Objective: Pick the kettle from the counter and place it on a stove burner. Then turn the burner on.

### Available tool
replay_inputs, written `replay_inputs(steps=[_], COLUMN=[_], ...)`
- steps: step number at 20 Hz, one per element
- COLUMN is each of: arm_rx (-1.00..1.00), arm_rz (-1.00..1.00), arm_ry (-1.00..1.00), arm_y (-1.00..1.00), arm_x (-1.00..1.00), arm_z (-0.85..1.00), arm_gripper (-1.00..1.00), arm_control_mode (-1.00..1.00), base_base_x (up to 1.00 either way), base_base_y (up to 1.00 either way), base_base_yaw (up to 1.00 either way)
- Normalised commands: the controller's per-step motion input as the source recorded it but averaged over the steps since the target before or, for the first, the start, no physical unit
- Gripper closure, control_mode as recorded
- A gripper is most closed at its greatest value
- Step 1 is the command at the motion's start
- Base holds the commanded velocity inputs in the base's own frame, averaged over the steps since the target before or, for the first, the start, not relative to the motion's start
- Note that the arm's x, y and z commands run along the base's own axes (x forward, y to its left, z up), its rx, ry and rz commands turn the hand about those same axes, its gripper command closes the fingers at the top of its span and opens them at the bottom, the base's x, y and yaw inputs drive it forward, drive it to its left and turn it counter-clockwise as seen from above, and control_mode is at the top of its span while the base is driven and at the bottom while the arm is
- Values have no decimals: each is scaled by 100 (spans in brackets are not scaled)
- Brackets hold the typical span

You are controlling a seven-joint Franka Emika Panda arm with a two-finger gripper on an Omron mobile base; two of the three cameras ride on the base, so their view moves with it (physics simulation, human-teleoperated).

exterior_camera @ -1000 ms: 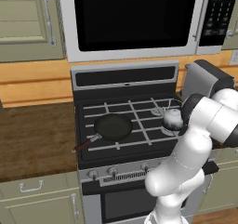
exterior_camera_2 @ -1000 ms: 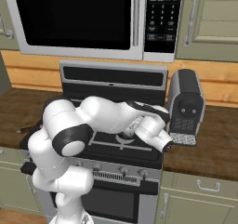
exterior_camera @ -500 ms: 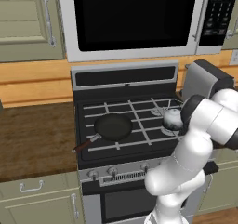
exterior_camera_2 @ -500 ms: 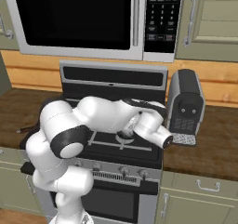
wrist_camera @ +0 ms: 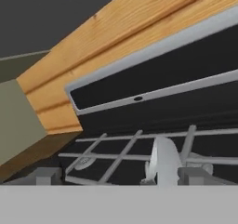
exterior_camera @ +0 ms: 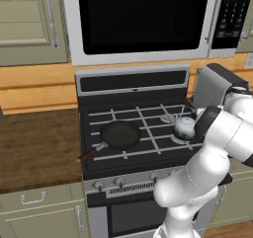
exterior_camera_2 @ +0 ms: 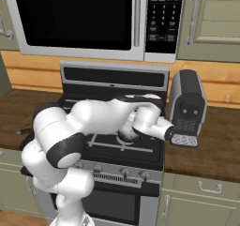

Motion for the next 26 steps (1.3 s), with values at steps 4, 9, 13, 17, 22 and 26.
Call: replay_inputs(steps=[4,9,13,17,22,26], arm_rx=[-1,-2,-8,-15,-18,-19], arm_rz=[0,0,0,0,0,0], arm_ry=[0,0,6,15,20,27], arm_y=[0,1,12,1,1,44], arm_x=[0,0,-34,-54,-66,-48], arm_z=[44,40,61,52,34,8], arm_gripper=[-100,-100,-100,-100,-100,-100], arm_control_mode=[-100,-100,-100,-100,-100,-100], base_base_x=[0,0,0,0,0,0], base_base_y=[0,0,0,0,0,0], base_base_yaw=[0,0,0,0,0,0])
